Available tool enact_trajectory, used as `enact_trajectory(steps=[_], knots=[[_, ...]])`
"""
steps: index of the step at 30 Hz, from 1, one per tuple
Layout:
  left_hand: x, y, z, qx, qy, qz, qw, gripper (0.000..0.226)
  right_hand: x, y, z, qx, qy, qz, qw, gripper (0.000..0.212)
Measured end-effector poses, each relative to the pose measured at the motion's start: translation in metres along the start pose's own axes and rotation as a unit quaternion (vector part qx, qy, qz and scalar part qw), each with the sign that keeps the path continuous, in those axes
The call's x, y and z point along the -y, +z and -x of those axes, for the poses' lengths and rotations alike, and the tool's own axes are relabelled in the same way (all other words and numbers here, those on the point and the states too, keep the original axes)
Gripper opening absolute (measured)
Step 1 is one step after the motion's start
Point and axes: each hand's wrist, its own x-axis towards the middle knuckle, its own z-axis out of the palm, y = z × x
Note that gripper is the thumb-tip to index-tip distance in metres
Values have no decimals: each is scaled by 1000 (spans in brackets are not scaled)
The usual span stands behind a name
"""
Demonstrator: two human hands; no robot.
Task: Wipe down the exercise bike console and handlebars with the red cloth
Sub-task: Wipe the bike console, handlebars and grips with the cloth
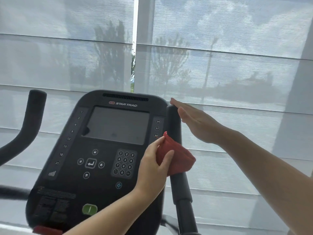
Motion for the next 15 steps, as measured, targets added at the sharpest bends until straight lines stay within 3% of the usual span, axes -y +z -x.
enact_trajectory(steps=[5, 10, 15], knots=[[-5, -3, -9, 65, -62, 33, 995, 49, 2, 0, 0, -8, -3, 16, 1000, 52], [-3, -2, 9, 46, -74, 23, 996, 49, 6, -3, -1, -22, -41, 98, 994, 51], [-4, -5, 15, 58, -81, 38, 994, 43, 2, 10, -2, -53, -58, 104, 991, 52]])
